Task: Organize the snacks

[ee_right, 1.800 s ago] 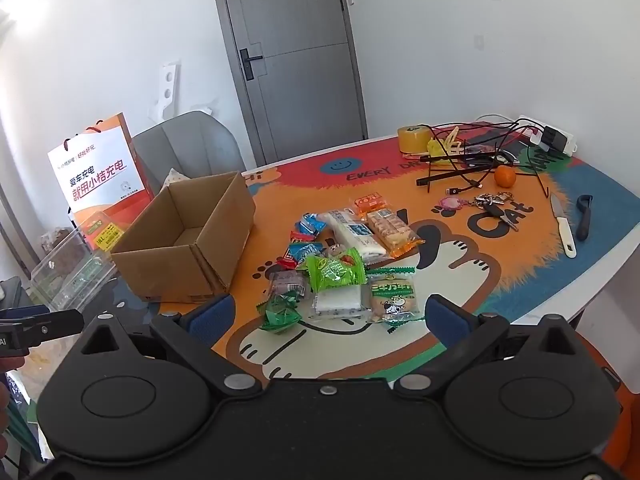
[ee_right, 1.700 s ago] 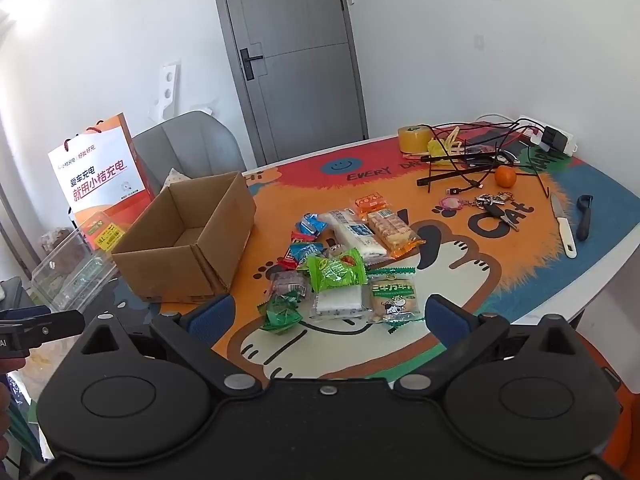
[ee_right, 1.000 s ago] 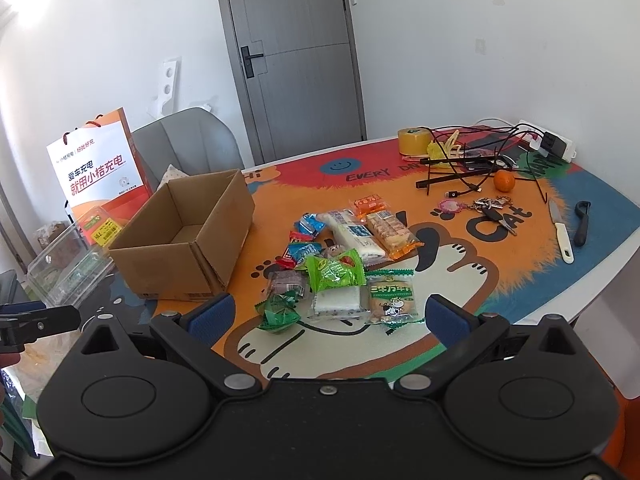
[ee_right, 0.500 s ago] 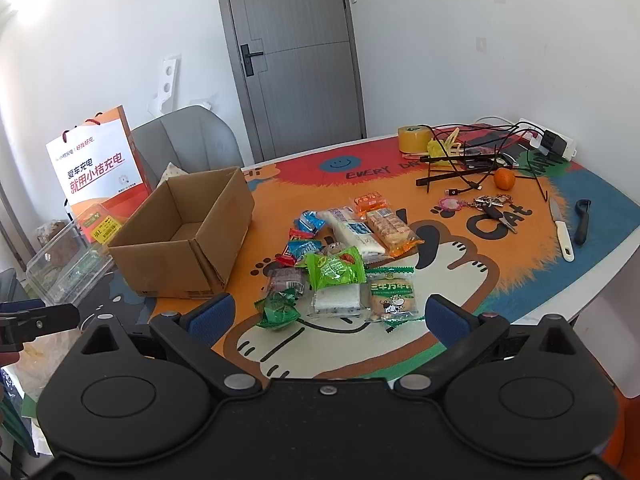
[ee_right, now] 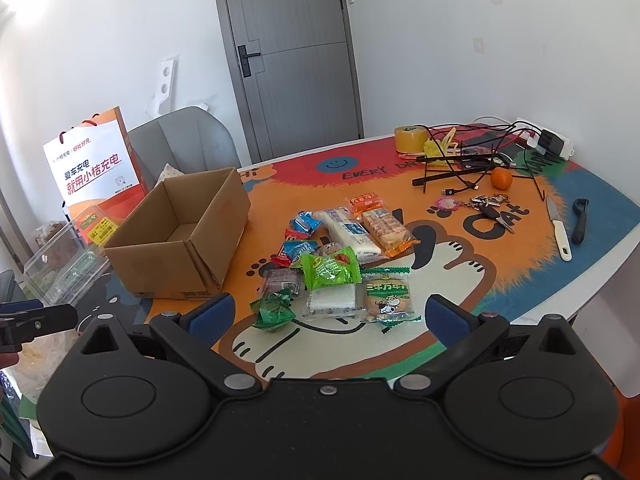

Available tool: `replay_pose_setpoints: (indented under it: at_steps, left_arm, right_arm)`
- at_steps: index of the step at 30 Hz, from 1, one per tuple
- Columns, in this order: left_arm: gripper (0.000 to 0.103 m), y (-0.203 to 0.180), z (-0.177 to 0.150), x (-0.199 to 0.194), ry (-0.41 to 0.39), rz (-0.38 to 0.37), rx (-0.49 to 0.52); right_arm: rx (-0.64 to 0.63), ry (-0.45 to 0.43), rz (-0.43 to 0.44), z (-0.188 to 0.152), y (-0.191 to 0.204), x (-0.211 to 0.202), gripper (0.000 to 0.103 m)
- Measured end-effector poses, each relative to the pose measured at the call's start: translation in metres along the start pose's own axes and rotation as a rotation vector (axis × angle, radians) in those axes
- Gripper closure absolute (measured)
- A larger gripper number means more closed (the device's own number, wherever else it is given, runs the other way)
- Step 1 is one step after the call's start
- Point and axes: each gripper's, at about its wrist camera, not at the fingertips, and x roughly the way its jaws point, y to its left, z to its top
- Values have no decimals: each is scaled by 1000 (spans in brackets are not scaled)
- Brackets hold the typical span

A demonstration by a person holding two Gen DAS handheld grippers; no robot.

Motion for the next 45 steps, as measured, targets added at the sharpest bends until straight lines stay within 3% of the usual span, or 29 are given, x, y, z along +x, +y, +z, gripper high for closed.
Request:
replay_pose_setpoints:
  at_steps: [12, 26, 35, 45]
  left_arm:
    - [1, -21, -3, 34, 2, -56, 13]
    - [2, -46, 3, 86, 13, -49, 21]
    - [3, -56, 3, 114, 68, -17, 22]
    - [7, -73, 2, 142, 79, -39, 27]
  right_arm:
    - [0, -15, -18, -4, -15, 25, 1]
    - [36, 11, -18, -15, -45, 63, 21]
    - [76, 46, -15, -18, -61, 93, 21]
    - [85, 69, -19, -18, -72, 118, 21]
